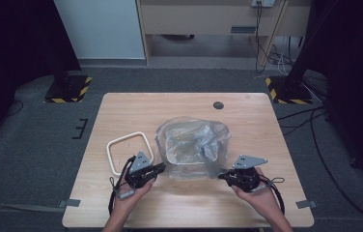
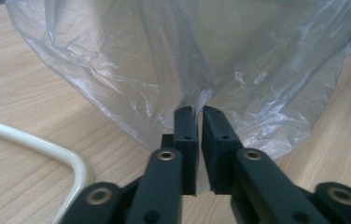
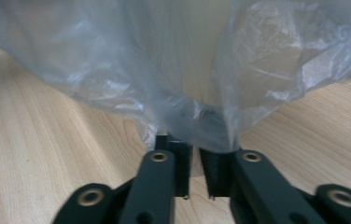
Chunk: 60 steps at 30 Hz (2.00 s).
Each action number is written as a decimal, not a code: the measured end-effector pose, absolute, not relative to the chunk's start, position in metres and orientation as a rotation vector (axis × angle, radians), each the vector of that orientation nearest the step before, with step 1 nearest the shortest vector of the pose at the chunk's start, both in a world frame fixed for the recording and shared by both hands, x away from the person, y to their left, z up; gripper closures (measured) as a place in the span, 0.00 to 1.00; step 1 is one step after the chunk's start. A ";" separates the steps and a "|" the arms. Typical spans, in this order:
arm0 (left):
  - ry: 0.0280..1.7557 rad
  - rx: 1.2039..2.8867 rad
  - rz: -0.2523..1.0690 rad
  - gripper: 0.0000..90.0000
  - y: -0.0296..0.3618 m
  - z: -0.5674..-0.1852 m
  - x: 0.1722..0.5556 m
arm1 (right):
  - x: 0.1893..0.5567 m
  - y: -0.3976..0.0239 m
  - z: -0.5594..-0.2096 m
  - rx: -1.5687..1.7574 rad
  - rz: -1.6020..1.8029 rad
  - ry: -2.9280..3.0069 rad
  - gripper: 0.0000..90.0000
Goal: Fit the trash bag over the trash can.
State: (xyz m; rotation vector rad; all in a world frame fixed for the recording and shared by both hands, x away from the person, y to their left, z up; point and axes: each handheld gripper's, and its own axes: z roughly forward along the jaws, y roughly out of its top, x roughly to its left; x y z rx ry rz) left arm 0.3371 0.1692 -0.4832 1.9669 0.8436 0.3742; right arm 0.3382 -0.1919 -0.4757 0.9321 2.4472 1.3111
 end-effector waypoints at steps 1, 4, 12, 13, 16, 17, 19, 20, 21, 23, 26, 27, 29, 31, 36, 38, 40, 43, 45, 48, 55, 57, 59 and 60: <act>0.846 1.963 0.386 0.87 0.170 -0.483 0.336 | 0.337 -0.193 -0.476 0.928 1.306 2.444 0.83; 0.838 1.953 0.405 0.82 0.171 -0.481 0.333 | 0.333 -0.194 -0.474 0.924 1.280 2.428 0.69; 0.829 1.932 0.435 0.69 0.171 -0.478 0.331 | 0.322 -0.204 -0.465 0.911 1.305 2.357 0.43; 0.829 1.930 0.440 0.68 0.171 -0.477 0.330 | 0.321 -0.205 -0.464 0.911 1.314 2.340 0.40; 0.826 1.918 0.453 0.61 0.173 -0.475 0.329 | 0.319 -0.209 -0.460 0.918 1.334 2.308 0.33; 0.822 1.910 0.456 0.60 0.173 -0.474 0.328 | 0.319 -0.210 -0.460 0.915 1.341 2.299 0.32; 0.815 1.900 0.464 0.57 0.175 -0.472 0.326 | 0.317 -0.213 -0.457 0.912 1.347 2.294 0.28; 0.811 1.896 0.466 0.56 0.175 -0.471 0.325 | 0.316 -0.213 -0.455 0.910 1.353 2.290 0.28; 0.803 1.893 0.469 0.55 0.175 -0.470 0.324 | 0.315 -0.214 -0.454 0.900 1.351 2.287 0.27; 0.791 1.887 0.472 0.53 0.177 -0.467 0.322 | 0.313 -0.215 -0.450 0.892 1.368 2.279 0.27; 0.779 1.869 0.475 0.50 0.179 -0.461 0.320 | 0.310 -0.217 -0.442 0.875 1.388 2.262 0.26; 0.778 1.865 0.478 0.48 0.179 -0.460 0.320 | 0.310 -0.218 -0.438 0.864 1.397 2.256 0.26; 0.772 1.854 0.482 0.47 0.180 -0.456 0.320 | 0.309 -0.219 -0.432 0.861 1.418 2.242 0.26; 0.771 1.845 0.491 0.44 0.180 -0.452 0.321 | 0.310 -0.220 -0.426 0.858 1.431 2.231 0.26; 0.785 1.818 0.508 0.42 0.179 -0.444 0.327 | 0.321 -0.219 -0.413 0.879 1.443 2.199 0.26; 0.789 1.804 0.517 0.42 0.179 -0.439 0.331 | 0.328 -0.216 -0.408 0.890 1.441 2.183 0.26; 0.789 1.796 0.530 0.41 0.178 -0.434 0.334 | 0.336 -0.213 -0.404 0.899 1.446 2.166 0.27; 0.803 1.790 0.552 0.44 0.177 -0.429 0.341 | 0.349 -0.208 -0.400 0.925 1.413 2.150 0.31; 0.814 1.776 0.556 0.47 0.177 -0.429 0.346 | 0.359 -0.206 -0.398 0.951 1.377 2.126 0.36; 0.840 1.774 0.579 0.55 0.176 -0.429 0.351 | 0.373 -0.204 -0.399 0.995 1.367 2.098 0.48; 0.884 1.806 0.596 0.83 0.177 -0.436 0.367 | 0.394 -0.199 -0.414 1.063 1.314 2.151 0.73; 0.904 1.819 0.585 0.89 0.178 -0.438 0.370 | 0.397 -0.200 -0.418 1.086 1.313 2.166 0.82; 0.919 1.837 0.569 0.95 0.180 -0.440 0.374 | 0.401 -0.202 -0.422 1.109 1.307 2.172 0.92; 0.927 1.849 0.566 0.96 0.180 -0.442 0.377 | 0.404 -0.203 -0.425 1.120 1.298 2.178 0.97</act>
